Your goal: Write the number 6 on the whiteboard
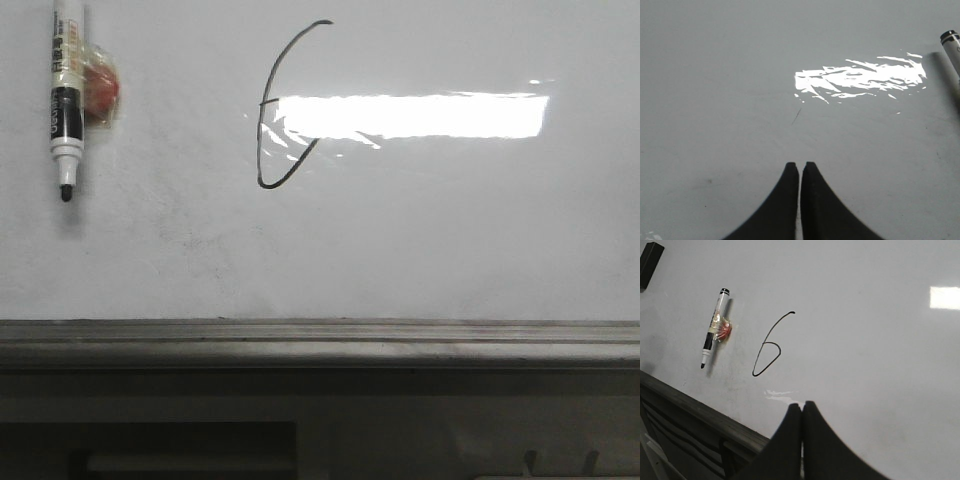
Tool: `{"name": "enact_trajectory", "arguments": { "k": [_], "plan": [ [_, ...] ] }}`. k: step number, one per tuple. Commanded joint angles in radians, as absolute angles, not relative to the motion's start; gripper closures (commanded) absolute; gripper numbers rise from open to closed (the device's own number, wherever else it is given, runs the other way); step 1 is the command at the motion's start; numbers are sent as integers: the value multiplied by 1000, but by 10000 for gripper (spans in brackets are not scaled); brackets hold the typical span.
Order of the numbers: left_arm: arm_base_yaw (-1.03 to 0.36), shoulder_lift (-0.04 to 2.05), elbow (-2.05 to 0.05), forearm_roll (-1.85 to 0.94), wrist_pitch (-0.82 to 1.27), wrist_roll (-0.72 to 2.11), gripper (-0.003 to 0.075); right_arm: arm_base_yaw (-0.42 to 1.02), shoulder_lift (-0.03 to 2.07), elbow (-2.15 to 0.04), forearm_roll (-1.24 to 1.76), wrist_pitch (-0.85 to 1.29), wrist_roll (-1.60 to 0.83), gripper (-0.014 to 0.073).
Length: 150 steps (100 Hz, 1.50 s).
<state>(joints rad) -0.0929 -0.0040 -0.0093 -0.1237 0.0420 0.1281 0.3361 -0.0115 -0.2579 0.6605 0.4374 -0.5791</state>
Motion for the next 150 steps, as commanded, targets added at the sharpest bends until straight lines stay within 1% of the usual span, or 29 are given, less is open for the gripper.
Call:
{"name": "enact_trajectory", "arguments": {
  "k": [1,82,92,102,108,121,128,144,150],
  "plan": [
    [-91,-35,41,-134,-24,118,740,331,5,-281,683,367,-588,659],
    [-91,-35,41,-134,-24,118,740,331,5,-277,673,352,-588,659],
    [-91,-35,41,-134,-24,118,740,326,5,-258,513,313,-575,659],
    [-91,-35,41,-134,-24,118,740,270,5,-207,300,176,-391,659],
    [-91,-35,41,-134,-24,118,740,220,5,-173,202,115,-328,659],
    [-91,-35,41,-134,-24,118,740,99,-12,-95,101,75,-278,659],
    [-91,-35,41,-134,-24,118,740,62,-29,-51,27,39,-239,659],
    [-91,-35,41,-134,-24,118,740,50,-29,33,13,-46,-239,659],
    [-91,-35,41,-134,-24,118,740,50,-29,31,-12,-18,-239,659]
  ]
}}
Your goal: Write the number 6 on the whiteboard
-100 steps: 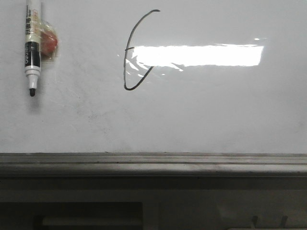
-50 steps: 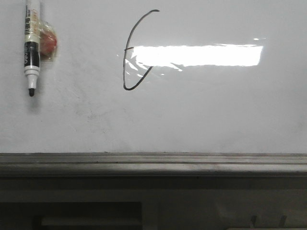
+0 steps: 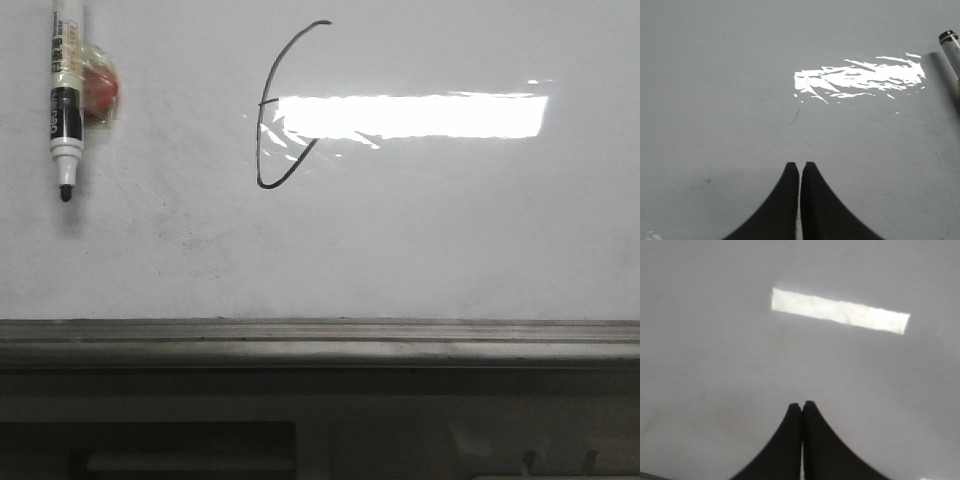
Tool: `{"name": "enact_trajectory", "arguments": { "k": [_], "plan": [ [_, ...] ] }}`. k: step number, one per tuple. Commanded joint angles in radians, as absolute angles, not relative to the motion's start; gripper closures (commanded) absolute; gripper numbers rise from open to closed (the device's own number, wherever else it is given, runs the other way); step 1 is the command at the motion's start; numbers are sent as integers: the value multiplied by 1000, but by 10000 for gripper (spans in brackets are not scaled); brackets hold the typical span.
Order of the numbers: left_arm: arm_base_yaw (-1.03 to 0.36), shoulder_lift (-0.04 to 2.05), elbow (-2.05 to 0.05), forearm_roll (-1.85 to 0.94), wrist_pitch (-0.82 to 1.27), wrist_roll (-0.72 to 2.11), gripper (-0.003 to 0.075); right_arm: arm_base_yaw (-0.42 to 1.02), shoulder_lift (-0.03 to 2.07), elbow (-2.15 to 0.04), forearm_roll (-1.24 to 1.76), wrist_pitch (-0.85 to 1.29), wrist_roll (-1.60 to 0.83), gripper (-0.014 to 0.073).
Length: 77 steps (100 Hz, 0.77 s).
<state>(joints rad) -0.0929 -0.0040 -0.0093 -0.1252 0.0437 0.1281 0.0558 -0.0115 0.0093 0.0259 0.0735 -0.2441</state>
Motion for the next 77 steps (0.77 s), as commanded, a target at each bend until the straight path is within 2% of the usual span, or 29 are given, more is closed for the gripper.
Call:
{"name": "enact_trajectory", "arguments": {
  "k": [1,77],
  "plan": [
    [-91,-35,41,-134,-24,118,740,50,-29,31,-12,-20,-239,659],
    [-91,-35,41,-134,-24,118,740,50,-29,31,-33,-38,-239,659]
  ]
}}
